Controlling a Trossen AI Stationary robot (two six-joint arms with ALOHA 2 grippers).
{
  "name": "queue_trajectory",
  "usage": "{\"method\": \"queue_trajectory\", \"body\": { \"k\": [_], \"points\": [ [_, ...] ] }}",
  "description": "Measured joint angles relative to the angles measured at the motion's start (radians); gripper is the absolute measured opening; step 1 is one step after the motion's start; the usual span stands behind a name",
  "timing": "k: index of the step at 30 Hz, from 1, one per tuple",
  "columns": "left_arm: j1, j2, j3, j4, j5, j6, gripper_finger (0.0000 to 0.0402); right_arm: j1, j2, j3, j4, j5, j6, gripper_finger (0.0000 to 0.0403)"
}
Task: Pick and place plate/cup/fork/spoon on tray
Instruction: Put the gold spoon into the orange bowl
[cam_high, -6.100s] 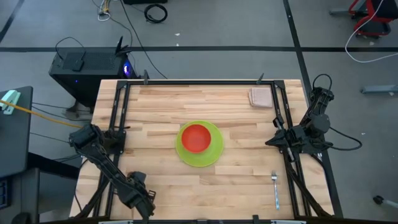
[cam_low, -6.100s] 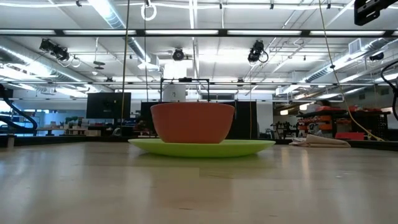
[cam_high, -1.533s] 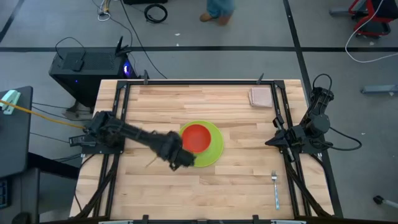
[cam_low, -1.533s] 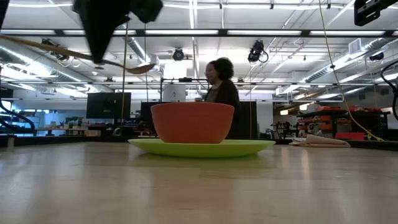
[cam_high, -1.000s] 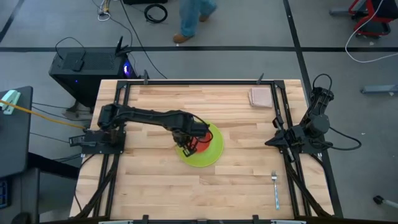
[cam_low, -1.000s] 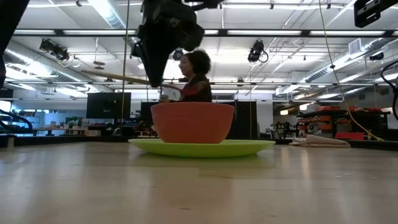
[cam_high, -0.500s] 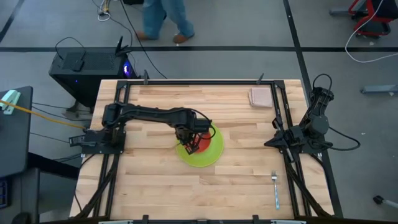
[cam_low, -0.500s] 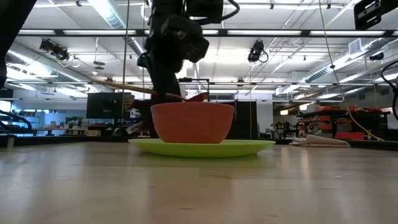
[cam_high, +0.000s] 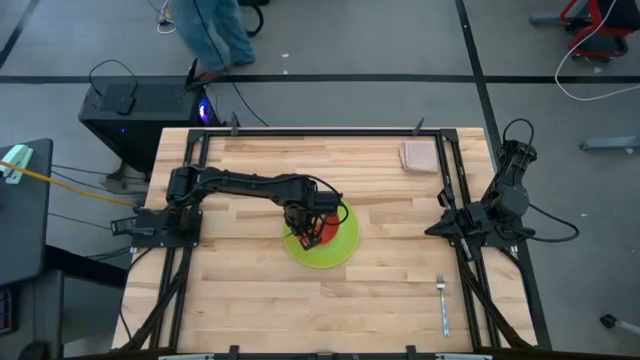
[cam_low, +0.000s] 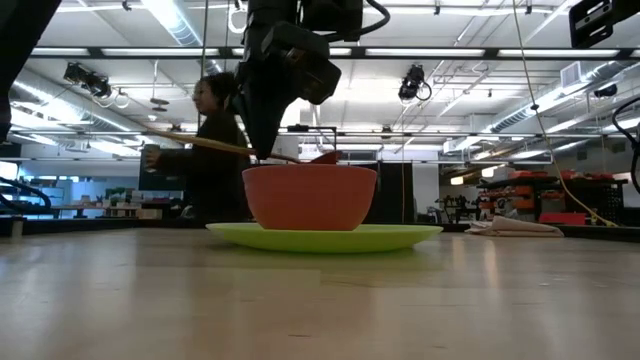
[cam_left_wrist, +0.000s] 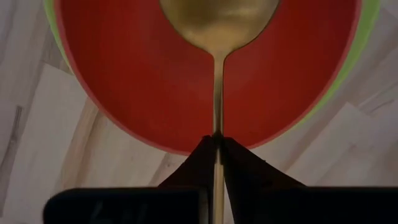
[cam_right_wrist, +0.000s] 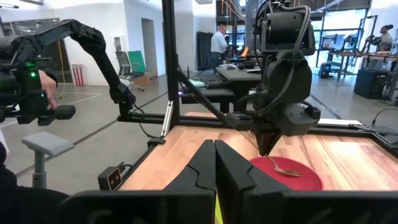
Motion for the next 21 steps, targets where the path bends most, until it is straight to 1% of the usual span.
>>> {"method": "queue_trajectory", "body": {
  "k": [5, 11, 21],
  "points": [
    [0.0, 0.0, 0.0, 0.0, 0.0, 0.0, 0.0029, 0.0, 0.0, 0.0, 0.0, 0.0, 0.0, 0.0004],
    [0.0, 0.0, 0.0, 0.0, 0.0, -0.001, 0.004, 0.0, 0.0, 0.0, 0.0, 0.0, 0.0, 0.0004],
    [0.008, 0.0, 0.0, 0.0, -0.001, -0.016, 0.0043, 0.0, 0.0, 0.0, 0.0, 0.0, 0.0, 0.0004]
  ]
}}
